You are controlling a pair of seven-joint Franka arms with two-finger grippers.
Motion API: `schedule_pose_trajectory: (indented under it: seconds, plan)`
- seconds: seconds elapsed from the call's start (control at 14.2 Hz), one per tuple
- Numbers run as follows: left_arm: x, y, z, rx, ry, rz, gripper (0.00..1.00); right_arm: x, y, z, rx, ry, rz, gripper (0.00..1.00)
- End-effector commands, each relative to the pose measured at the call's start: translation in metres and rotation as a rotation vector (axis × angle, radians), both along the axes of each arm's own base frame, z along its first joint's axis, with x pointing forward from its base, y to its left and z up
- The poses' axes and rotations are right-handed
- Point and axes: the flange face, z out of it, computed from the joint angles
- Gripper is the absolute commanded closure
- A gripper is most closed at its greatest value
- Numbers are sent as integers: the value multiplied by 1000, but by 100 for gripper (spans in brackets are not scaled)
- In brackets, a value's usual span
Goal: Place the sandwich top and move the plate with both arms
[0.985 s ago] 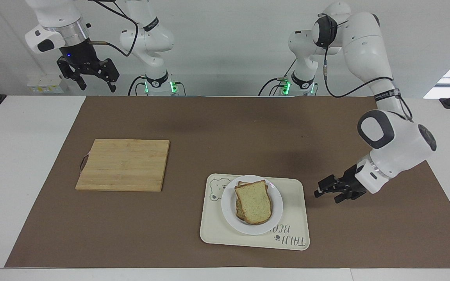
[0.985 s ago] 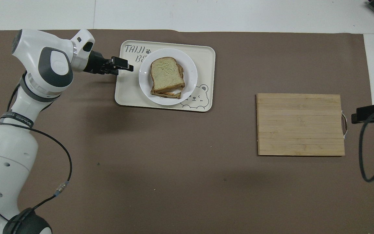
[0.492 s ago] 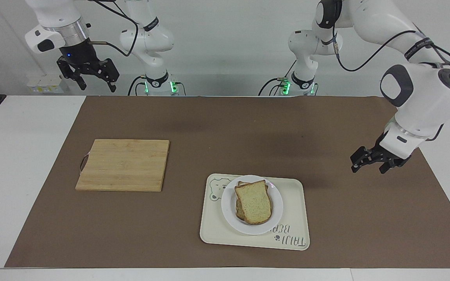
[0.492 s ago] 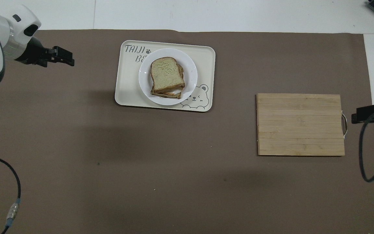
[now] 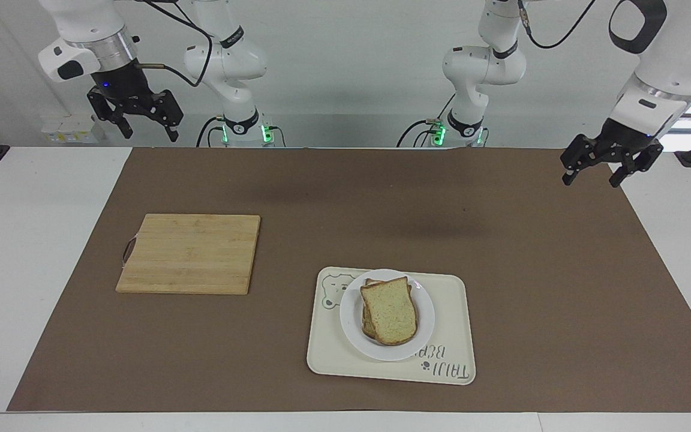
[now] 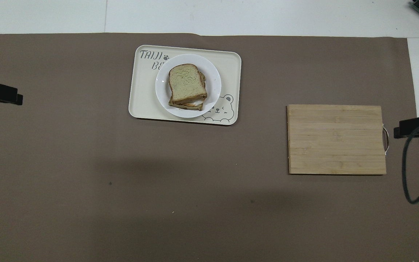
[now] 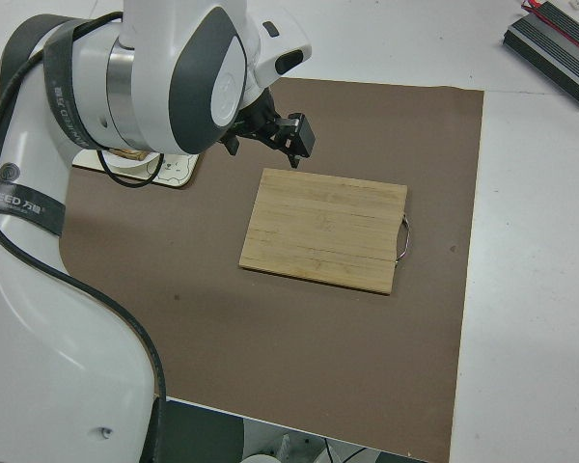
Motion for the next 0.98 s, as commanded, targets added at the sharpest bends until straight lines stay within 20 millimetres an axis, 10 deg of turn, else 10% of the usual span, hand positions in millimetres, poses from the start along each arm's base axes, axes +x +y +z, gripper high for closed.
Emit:
schedule_pose_trajectory:
  seconds: [0.0, 0.91]
  plan:
    - [-19, 1, -10, 16, 37, -19, 0, -3, -3, 3, 3, -5, 20, 0]
    - [-31, 20, 3, 18, 88, 21, 0, -3, -3, 3, 3, -5, 20, 0]
